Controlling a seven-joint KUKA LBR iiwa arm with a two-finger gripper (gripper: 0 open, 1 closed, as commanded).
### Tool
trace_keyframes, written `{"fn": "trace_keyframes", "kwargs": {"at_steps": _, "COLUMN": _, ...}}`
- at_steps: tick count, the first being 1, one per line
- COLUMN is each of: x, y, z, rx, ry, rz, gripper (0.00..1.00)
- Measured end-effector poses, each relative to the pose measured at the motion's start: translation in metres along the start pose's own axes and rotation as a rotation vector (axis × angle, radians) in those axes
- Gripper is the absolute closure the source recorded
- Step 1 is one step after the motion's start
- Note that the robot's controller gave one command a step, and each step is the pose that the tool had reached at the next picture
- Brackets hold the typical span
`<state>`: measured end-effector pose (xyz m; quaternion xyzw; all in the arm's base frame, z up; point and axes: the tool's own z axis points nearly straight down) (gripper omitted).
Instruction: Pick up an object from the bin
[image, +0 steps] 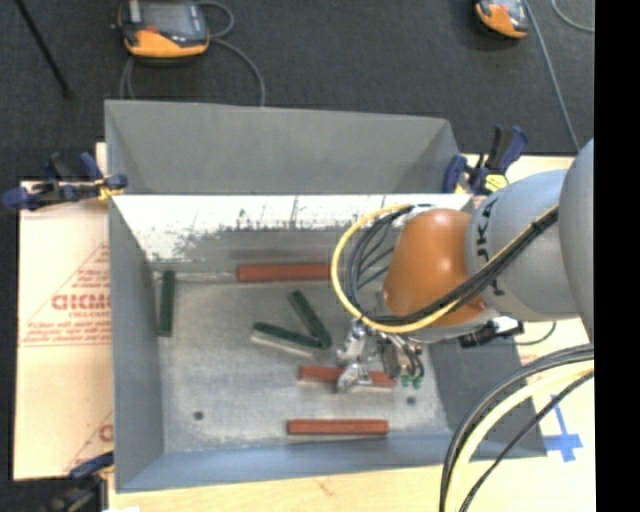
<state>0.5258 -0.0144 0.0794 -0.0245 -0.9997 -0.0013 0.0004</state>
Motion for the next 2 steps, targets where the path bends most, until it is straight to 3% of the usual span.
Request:
{"fn": "trace_keyframes", "kwargs": {"at_steps": 1, "x": 0.0, "y": 0.0, "z": 0.0, "rx": 0.0, "ry": 0.001, "rz": 0.0, "gripper": 1.0}}
{"fn": "trace_keyframes", "kwargs": {"at_steps": 2, "x": -0.02, "y": 0.0, "z": -0.128, "rx": 0.003, "ry": -0.005, "rz": -0.015, "gripper": 1.0}}
